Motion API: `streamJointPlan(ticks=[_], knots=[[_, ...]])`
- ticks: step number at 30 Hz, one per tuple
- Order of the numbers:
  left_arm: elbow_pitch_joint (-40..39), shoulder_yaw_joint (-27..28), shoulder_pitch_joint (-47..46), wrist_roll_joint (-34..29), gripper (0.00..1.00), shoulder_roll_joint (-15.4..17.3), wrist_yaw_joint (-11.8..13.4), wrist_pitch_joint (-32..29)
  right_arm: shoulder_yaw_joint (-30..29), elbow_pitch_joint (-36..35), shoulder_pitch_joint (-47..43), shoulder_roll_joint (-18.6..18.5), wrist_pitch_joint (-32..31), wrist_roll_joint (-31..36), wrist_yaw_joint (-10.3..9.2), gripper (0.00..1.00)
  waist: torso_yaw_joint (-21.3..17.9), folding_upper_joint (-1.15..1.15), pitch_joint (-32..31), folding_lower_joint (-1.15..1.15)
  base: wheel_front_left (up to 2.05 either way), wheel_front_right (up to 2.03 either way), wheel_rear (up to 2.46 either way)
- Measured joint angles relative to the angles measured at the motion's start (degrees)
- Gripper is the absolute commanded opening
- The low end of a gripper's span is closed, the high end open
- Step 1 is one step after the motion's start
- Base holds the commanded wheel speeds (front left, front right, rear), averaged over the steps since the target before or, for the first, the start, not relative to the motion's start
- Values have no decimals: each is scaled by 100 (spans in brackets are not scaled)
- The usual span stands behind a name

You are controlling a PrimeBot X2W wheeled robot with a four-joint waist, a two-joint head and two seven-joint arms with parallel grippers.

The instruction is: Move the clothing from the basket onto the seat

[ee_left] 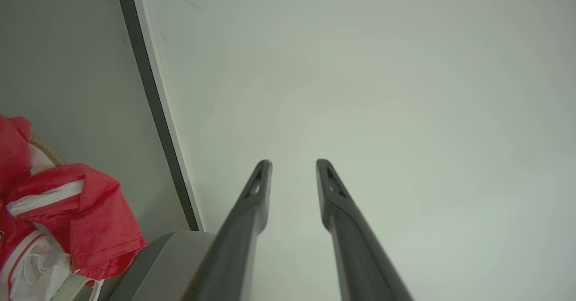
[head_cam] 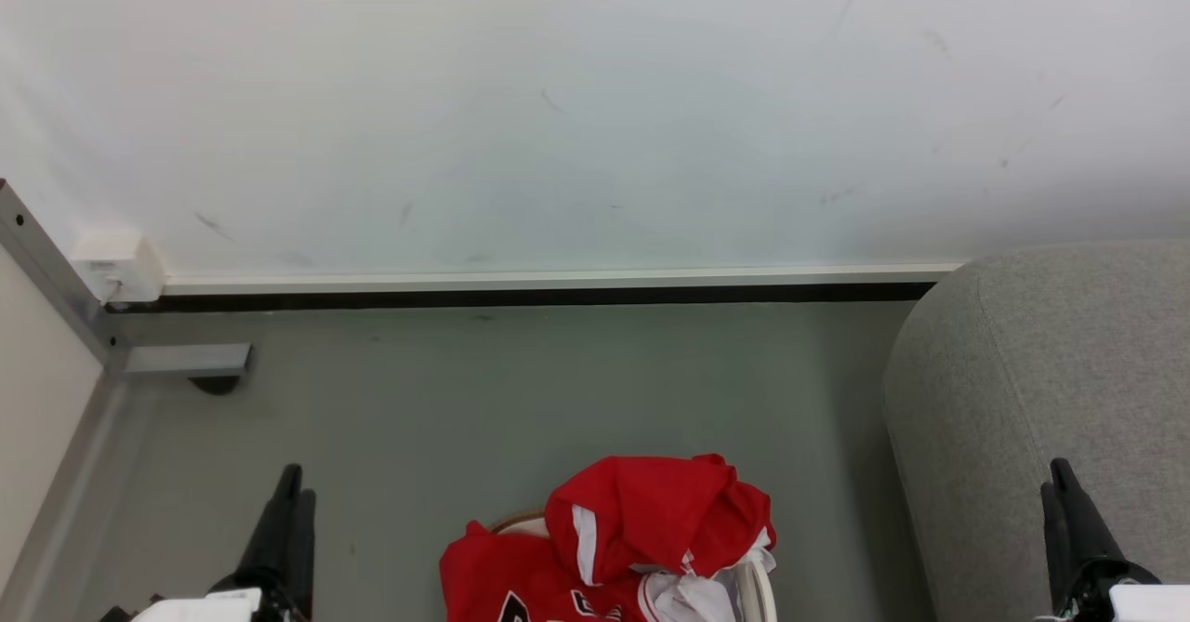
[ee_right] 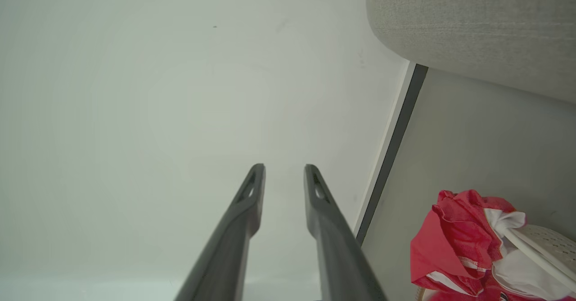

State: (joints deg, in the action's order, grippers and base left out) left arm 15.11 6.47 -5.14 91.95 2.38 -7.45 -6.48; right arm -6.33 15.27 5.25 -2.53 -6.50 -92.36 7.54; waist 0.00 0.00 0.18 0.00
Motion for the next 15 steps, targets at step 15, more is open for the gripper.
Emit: streamJointPlan(ticks=[15], knots=[[-180, -100, 65, -601, 100, -12, 1, 403, 403, -266, -58, 33, 400, 265, 1, 100, -1, 0, -3, 0, 0, 0, 0]])
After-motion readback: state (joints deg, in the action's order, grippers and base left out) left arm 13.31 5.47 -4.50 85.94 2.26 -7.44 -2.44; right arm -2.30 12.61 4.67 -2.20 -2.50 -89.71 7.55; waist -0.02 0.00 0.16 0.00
